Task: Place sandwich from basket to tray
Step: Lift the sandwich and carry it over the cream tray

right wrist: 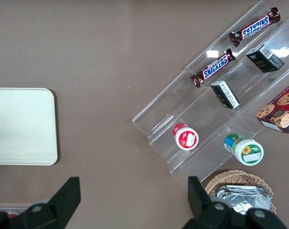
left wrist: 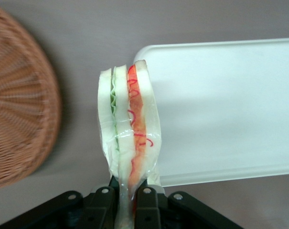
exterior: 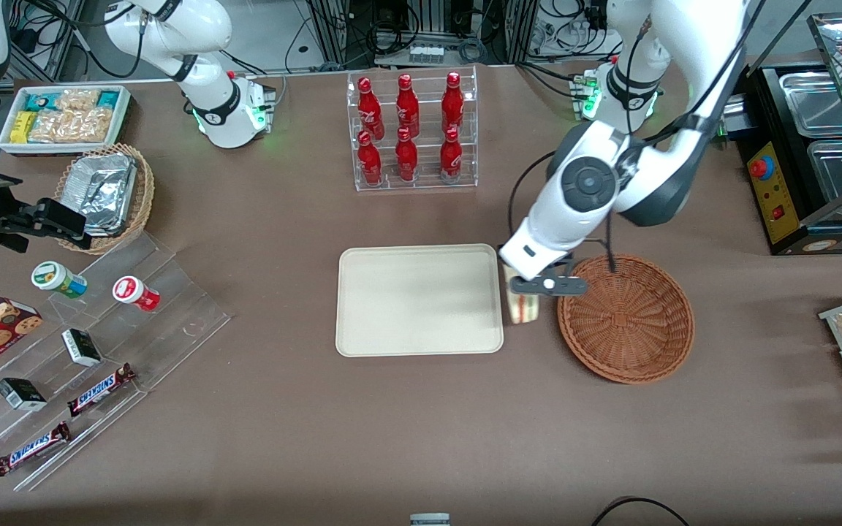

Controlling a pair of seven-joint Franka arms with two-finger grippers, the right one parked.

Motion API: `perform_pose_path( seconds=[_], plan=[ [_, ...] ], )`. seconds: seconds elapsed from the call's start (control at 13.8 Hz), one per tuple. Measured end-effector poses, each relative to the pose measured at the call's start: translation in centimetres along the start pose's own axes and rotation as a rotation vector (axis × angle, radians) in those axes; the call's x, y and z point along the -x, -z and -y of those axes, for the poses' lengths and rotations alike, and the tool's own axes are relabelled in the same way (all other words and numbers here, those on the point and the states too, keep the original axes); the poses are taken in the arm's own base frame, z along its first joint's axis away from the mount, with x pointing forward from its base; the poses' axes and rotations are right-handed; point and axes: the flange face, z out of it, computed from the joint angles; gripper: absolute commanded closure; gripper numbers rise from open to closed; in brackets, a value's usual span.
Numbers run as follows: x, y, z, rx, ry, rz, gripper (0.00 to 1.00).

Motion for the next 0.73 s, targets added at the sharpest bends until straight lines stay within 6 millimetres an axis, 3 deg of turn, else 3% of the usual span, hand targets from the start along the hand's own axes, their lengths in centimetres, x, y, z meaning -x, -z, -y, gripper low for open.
perform_pose_path(
  seconds=[0.51,0.73],
  plan=[
    [0.7,-4.2,-6.8,0.055,-0.110,0.053,1.00],
    [1.1,-6.7,-7.9,-0.007,-0.132,0.047,1.00]
  ],
)
